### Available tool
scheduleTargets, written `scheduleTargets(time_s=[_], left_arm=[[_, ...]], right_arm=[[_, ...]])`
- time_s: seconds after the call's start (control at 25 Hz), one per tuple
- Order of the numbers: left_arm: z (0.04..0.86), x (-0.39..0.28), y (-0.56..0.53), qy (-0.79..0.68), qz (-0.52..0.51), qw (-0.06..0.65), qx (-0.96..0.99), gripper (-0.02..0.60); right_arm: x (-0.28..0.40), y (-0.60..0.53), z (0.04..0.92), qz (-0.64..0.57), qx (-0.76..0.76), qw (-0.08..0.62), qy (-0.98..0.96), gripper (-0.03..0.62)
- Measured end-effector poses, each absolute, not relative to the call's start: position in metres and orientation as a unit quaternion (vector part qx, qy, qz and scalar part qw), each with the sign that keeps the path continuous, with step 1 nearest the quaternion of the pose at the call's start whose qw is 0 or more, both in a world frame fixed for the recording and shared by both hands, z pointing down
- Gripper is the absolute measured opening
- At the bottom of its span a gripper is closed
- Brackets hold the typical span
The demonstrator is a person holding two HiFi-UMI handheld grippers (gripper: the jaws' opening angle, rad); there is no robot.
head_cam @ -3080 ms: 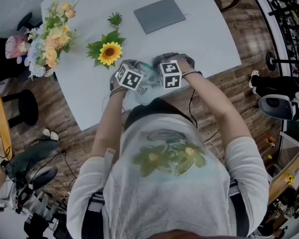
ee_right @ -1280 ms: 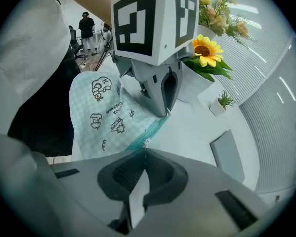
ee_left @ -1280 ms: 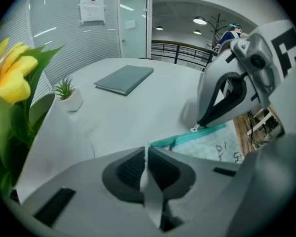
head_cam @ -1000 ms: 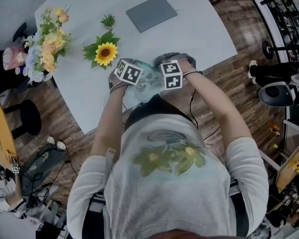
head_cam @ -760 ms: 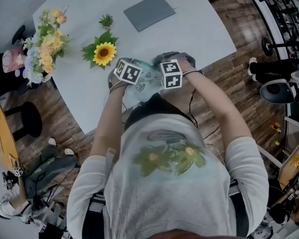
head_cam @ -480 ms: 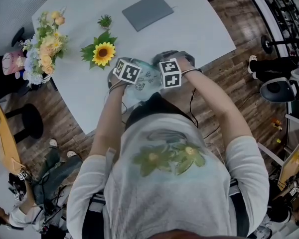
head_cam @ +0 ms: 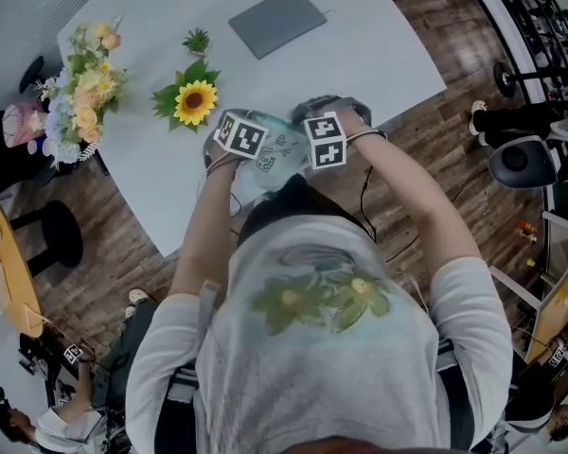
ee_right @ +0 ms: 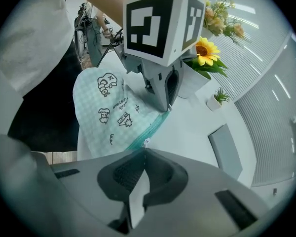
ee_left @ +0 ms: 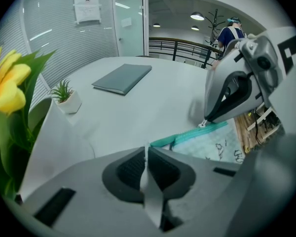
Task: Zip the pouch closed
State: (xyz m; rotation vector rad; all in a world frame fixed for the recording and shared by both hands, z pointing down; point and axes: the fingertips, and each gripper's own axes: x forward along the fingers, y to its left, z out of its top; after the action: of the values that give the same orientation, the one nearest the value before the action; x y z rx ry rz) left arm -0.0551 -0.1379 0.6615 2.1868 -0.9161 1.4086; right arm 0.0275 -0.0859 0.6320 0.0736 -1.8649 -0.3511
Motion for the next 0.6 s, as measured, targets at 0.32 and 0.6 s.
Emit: scheduleTargets(time_s=[0.32, 0.6], left_arm=[[0.6623, -0.0558, -0.1386, -0.325, 0.502, 0.186, 0.780, 0.026], [0.6619, -0.0553, -0.1378, -0.321, 0.503, 0.183, 0.781, 0.026]], right_arm=[[0.0331, -0.0817, 0.6333, -0.141, 0.040, 0.585, -0.797, 0.017], [0.0357, -0.0795, 0.6325, -0.131, 0.055, 0.581, -0.802, 0.017]])
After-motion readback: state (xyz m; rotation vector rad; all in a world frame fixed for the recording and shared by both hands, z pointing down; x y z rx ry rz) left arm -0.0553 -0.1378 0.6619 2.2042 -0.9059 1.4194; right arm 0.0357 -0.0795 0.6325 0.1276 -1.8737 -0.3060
